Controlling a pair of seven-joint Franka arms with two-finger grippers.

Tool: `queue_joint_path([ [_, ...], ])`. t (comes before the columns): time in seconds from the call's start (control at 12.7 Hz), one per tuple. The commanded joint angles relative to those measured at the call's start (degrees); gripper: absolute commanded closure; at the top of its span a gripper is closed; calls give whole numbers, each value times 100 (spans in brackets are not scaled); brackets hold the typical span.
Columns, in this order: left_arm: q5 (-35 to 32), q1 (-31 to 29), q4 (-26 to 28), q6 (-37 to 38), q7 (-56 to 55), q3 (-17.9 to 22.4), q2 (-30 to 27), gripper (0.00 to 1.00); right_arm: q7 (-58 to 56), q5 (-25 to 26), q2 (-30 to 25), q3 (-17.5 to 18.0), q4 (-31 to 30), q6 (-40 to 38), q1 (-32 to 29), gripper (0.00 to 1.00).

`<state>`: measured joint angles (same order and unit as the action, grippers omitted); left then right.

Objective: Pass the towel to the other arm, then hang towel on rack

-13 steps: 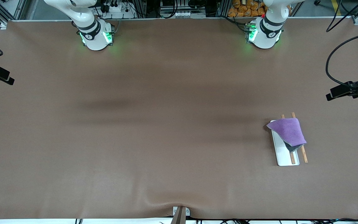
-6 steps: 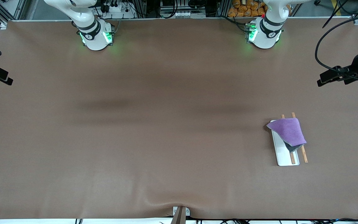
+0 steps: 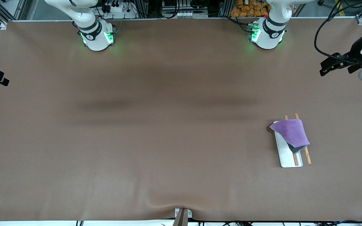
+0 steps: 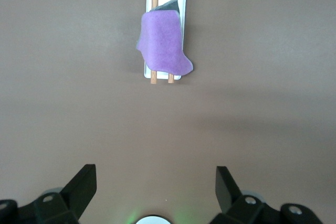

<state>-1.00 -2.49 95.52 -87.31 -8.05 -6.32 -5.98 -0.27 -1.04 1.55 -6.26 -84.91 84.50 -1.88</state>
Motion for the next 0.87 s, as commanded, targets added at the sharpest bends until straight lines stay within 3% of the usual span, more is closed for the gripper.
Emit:
queue_joint_path([
  [0.0,-163,56,134,-111,-39,17,-132,0,-70,78,-41,63,28,-13,-111,0],
  [0.79,-155,47,-24,-33,-21,25,-131,0,-70,51,-32,63,28,-13,-102,0],
])
